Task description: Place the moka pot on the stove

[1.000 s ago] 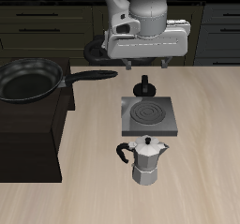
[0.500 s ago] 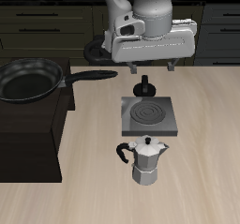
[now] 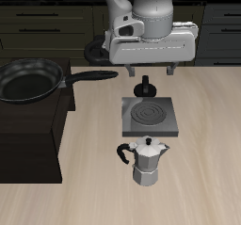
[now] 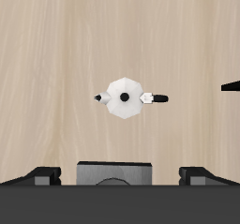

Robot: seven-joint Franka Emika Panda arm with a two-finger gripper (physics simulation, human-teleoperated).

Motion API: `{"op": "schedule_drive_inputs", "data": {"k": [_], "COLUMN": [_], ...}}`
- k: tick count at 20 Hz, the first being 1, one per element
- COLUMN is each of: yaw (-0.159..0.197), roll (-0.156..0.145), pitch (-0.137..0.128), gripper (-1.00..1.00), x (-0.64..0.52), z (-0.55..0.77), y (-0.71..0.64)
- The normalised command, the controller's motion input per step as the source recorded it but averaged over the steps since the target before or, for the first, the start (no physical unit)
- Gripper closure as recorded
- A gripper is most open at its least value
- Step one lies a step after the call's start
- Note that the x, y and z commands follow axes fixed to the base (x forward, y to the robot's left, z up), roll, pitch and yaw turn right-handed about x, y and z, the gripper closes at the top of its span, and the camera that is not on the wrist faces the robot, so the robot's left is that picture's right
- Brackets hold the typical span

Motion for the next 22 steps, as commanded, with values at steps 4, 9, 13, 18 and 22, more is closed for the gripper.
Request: {"op": "schedule_drive_inputs", "data": {"k": [4,9,13,18,22], "yaw": [-0.024,-0.005,-0.009,-0.013,-0.017], "roll": [-0.008,0.008,0.006,-0.010,-0.021], "pitch": [0.007,-0.018,0.000,-0.014,-0.013], "gripper": [-1.00,-1.00,-1.00,-1.00,-1.00], "x": [0.10,-0.01,0.07,0.07,0.06], "z": [0.00,0.01,0.01,0.01,0.05], "y": [-0.03,0.07,0.00,-0.07,-0.13]}}
